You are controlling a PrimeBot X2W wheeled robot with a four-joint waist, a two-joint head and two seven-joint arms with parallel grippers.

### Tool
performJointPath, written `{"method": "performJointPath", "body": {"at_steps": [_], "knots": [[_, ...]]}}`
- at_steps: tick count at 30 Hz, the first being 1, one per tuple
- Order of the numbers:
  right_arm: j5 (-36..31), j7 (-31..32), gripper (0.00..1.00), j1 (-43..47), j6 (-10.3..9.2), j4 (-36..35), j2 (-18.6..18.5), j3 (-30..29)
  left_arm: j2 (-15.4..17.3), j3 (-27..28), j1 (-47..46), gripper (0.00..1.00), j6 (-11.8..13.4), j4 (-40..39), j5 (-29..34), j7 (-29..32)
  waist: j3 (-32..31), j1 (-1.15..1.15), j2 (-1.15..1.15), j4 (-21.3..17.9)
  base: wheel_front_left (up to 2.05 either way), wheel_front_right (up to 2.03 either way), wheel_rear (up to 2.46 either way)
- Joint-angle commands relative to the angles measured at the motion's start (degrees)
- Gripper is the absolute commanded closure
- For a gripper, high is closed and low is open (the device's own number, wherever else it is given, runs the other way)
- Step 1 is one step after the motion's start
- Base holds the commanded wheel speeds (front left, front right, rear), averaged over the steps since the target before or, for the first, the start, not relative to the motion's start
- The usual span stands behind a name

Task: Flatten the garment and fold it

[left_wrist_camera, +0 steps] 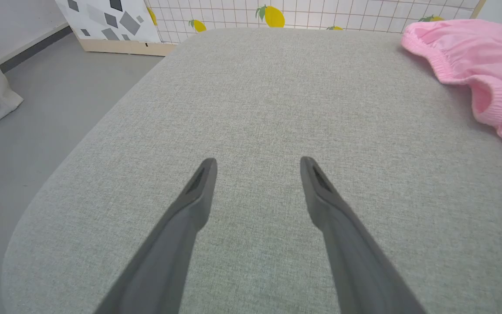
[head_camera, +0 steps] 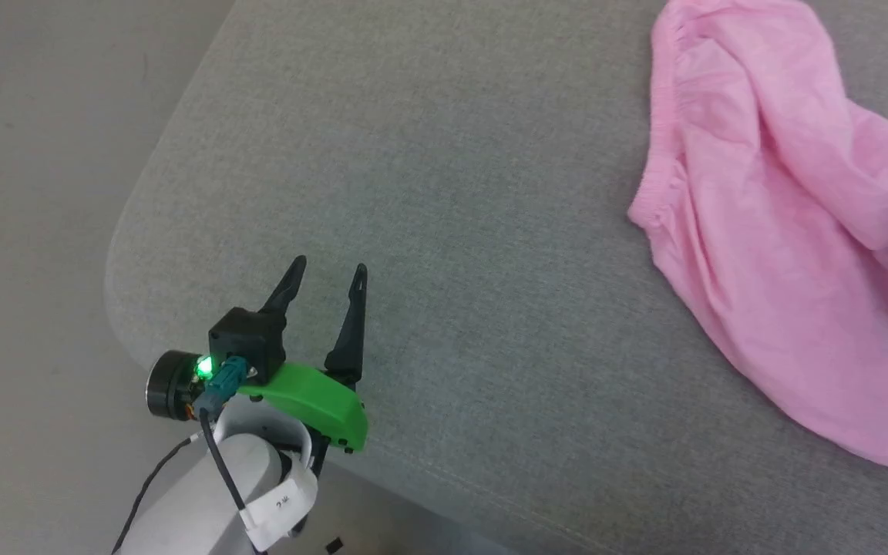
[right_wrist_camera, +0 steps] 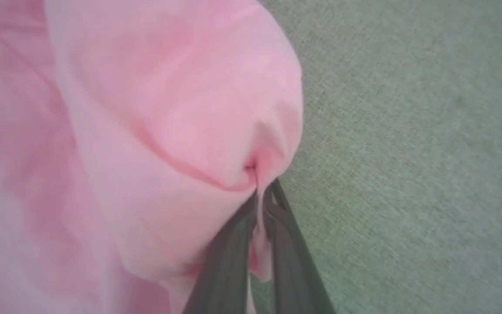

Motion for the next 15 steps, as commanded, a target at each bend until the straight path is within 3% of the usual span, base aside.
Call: {"method": "performJointPath", "body": {"at_steps": [1,8,15], "knots": [[-1.0,-2.6,1.00,1.2,-0.11,0.1,-0.1,0.3,0.4,0.0,-0.4,0.00,-0.2,0.2,0.0,0.0,-3.5,0.00,0.00,-3.3,0.00,0.00,0.00],[-4.5,-12.9,1.00,3.0,-0.11,-6.9,-1.7,-4.4,1.2,-0.1,0.1,0.00,-0.2,0.2,-0.6,1.1,-8.1,0.00,0.00,-7.1,0.00,0.00,0.00],[-8.3,-14.3,1.00,5.7,-0.11,-14.2,-1.4,-11.9,1.8,-0.3,1.0,0.00,0.4,-0.8,-0.9,2.1,-9.6,0.00,0.00,-8.7,0.00,0.00,0.00]]}}
